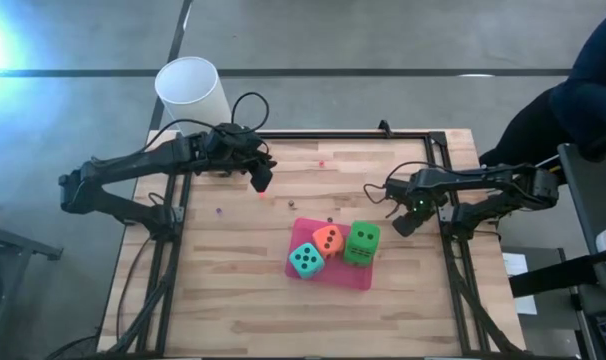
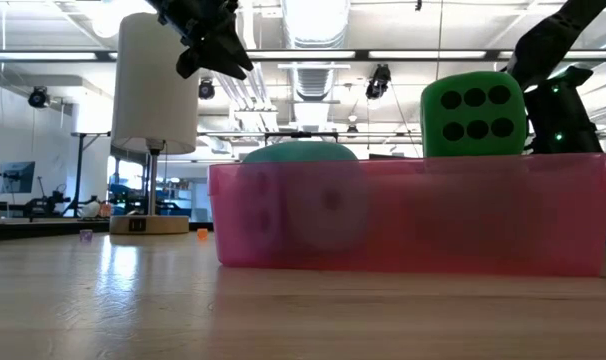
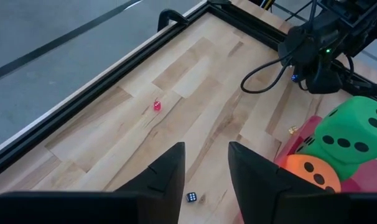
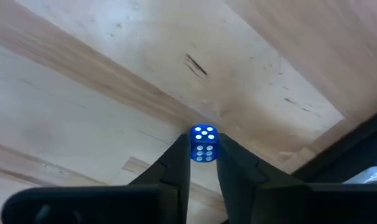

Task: Pick & Place Dice
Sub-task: Put the small blue dice into the pink bin

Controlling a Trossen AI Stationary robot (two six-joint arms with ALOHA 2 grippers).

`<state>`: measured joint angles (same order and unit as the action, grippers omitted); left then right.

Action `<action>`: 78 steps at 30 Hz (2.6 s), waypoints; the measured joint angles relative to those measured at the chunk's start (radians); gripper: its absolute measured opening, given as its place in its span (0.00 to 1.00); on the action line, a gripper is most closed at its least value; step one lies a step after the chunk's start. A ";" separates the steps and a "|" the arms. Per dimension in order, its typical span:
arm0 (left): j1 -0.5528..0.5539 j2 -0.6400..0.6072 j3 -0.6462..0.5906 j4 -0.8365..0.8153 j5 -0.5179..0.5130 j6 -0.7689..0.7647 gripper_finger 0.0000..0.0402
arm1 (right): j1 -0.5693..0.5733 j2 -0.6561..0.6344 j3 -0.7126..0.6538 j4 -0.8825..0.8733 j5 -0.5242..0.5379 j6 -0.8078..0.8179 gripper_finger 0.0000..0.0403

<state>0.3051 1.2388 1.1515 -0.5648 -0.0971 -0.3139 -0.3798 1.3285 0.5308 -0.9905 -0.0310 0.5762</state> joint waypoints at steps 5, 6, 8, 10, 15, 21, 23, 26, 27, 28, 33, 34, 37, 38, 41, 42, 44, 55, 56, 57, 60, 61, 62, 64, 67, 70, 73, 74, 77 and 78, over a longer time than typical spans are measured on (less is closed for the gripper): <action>0.000 0.000 0.000 0.000 0.000 0.003 0.32 | 0.000 0.000 -0.001 0.001 0.004 0.010 0.12; 0.000 0.000 0.000 0.000 0.000 0.003 0.32 | 0.000 0.000 -0.001 0.001 0.004 0.016 0.12; 0.000 0.000 0.000 0.000 0.000 0.003 0.31 | 0.000 -0.004 0.000 0.002 0.004 0.019 0.13; 0.000 0.000 0.000 0.000 0.000 0.003 0.31 | 0.000 -0.013 0.005 0.000 0.007 0.025 0.14; 0.000 0.000 0.000 0.000 0.000 0.003 0.32 | -0.002 -0.071 0.045 0.015 0.040 0.058 0.14; 0.000 0.000 0.000 -0.001 0.000 0.003 0.33 | -0.002 -0.140 0.122 -0.002 0.053 0.080 0.14; 0.000 0.000 0.000 -0.001 0.000 0.007 0.33 | 0.000 -0.154 0.157 -0.008 0.062 0.080 0.14; 0.000 0.000 0.000 0.000 0.000 0.015 0.32 | -0.001 -0.167 0.216 -0.046 0.067 0.080 0.14; 0.000 0.000 0.000 -0.001 0.000 0.019 0.31 | -0.001 -0.170 0.236 -0.056 0.074 0.080 0.14; 0.000 0.000 0.000 -0.001 0.000 0.022 0.31 | -0.001 -0.174 0.257 -0.060 0.084 0.080 0.14; 0.000 0.000 0.000 -0.001 0.000 0.026 0.31 | 0.001 -0.183 0.371 -0.082 0.093 0.060 0.14; 0.000 0.000 0.000 -0.001 0.000 0.026 0.31 | 0.002 -0.184 0.397 -0.081 0.097 0.052 0.14; 0.000 0.000 0.000 -0.003 0.000 0.026 0.32 | 0.002 -0.185 0.470 -0.081 0.110 0.022 0.14; 0.000 0.000 0.000 -0.003 0.000 0.026 0.32 | 0.002 -0.185 0.493 -0.081 0.110 0.010 0.14; 0.000 0.000 0.000 -0.004 0.000 0.026 0.33 | 0.004 -0.185 0.562 -0.080 0.111 -0.026 0.14; 0.000 0.000 0.000 -0.004 0.000 0.026 0.33 | 0.008 -0.185 0.583 -0.080 0.111 -0.037 0.14; 0.000 0.000 0.000 -0.004 0.000 0.026 0.32 | 0.016 -0.185 0.622 -0.076 0.111 -0.070 0.14; 0.000 0.000 0.000 -0.004 0.000 0.029 0.31 | 0.092 -0.181 0.714 0.029 0.083 -0.189 0.14; 0.000 0.000 0.000 -0.004 0.000 0.029 0.31 | 0.101 -0.181 0.717 0.043 0.070 -0.199 0.14; 0.000 0.000 0.000 -0.004 0.000 0.029 0.31 | 0.110 -0.181 0.719 0.058 0.057 -0.213 0.14; 0.000 0.000 0.000 -0.004 0.000 0.029 0.31 | 0.145 -0.181 0.720 0.109 0.029 -0.249 0.14; 0.000 0.000 0.000 -0.004 0.000 0.029 0.30 | 0.156 -0.181 0.720 0.133 0.024 -0.256 0.14; 0.000 0.000 0.000 -0.004 0.000 0.029 0.30 | 0.165 -0.181 0.719 0.152 0.019 -0.264 0.14; 0.000 0.000 0.000 -0.004 0.000 0.029 0.31 | 0.183 -0.181 0.719 0.173 0.006 -0.277 0.14; 0.000 0.000 0.000 -0.004 0.000 0.029 0.31 | 0.211 -0.181 0.719 0.206 0.000 -0.290 0.14; 0.000 0.000 0.000 -0.004 0.000 0.029 0.32 | 0.242 -0.181 0.723 0.218 0.000 -0.306 0.14; 0.000 0.000 0.000 -0.004 0.000 0.039 0.31 | 0.284 -0.181 0.729 0.223 -0.001 -0.341 0.14; 0.000 0.000 0.000 -0.004 0.000 0.048 0.31 | 0.300 -0.181 0.731 0.223 -0.001 -0.356 0.14; 0.000 0.000 0.000 -0.004 0.000 0.053 0.30 | 0.348 -0.181 0.737 0.223 -0.002 -0.389 0.14; 0.000 0.000 0.000 -0.004 0.000 0.053 0.30 | 0.364 -0.181 0.739 0.224 -0.004 -0.399 0.14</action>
<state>0.3050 1.2388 1.1511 -0.5686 -0.0971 -0.2607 -0.0157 1.1477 1.2697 -0.7667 -0.0347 0.1769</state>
